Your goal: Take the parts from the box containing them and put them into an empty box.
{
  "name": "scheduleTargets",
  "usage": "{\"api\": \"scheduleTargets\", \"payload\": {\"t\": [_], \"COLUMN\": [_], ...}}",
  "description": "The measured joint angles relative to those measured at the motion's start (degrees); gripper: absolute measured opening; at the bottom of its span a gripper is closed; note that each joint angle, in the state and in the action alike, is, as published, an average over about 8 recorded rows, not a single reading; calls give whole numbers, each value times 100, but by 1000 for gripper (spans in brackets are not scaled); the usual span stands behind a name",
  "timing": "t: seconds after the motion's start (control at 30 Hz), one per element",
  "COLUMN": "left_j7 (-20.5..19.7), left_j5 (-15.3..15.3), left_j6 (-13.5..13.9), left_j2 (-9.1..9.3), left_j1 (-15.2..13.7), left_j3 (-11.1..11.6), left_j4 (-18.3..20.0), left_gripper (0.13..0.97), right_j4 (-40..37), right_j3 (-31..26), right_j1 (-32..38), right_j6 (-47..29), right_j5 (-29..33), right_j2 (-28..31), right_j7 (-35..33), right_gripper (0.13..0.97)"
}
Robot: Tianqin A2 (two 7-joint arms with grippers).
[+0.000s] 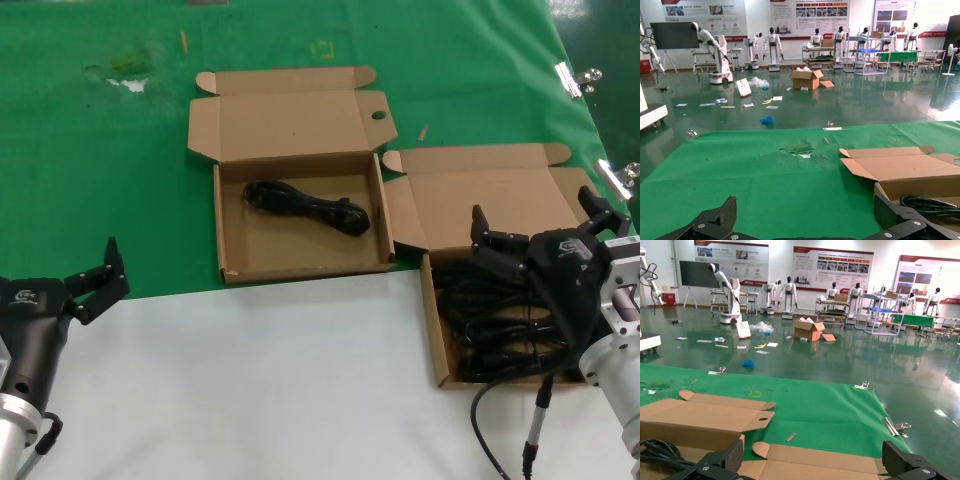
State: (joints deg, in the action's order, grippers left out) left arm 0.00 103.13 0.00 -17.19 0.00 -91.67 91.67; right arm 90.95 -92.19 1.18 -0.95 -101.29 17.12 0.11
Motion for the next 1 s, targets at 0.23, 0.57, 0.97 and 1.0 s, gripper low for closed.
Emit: {"api": "scheduleTargets", "payload": {"t": [0.23, 0.57, 0.97, 1.0], "left_j7": [0, 0, 0, 0], "left_j5": [0, 0, 0, 0], "left_j6": [0, 0, 0, 0], "left_j2": [0, 0, 0, 0], "left_j1": [0, 0, 0, 0], "left_j3": [0, 0, 0, 0], "left_j4": [0, 0, 0, 0], "left_gripper": [966, 966, 966, 966], "right_j4": [0, 0, 0, 0], "right_j3": [0, 0, 0, 0], "right_j1": [0, 0, 0, 0], "right_j6": [0, 0, 0, 0], "right_j5": [0, 0, 0, 0], "right_j2": [0, 0, 0, 0], "right_j7": [0, 0, 0, 0], "right_gripper": [966, 966, 966, 966]}}
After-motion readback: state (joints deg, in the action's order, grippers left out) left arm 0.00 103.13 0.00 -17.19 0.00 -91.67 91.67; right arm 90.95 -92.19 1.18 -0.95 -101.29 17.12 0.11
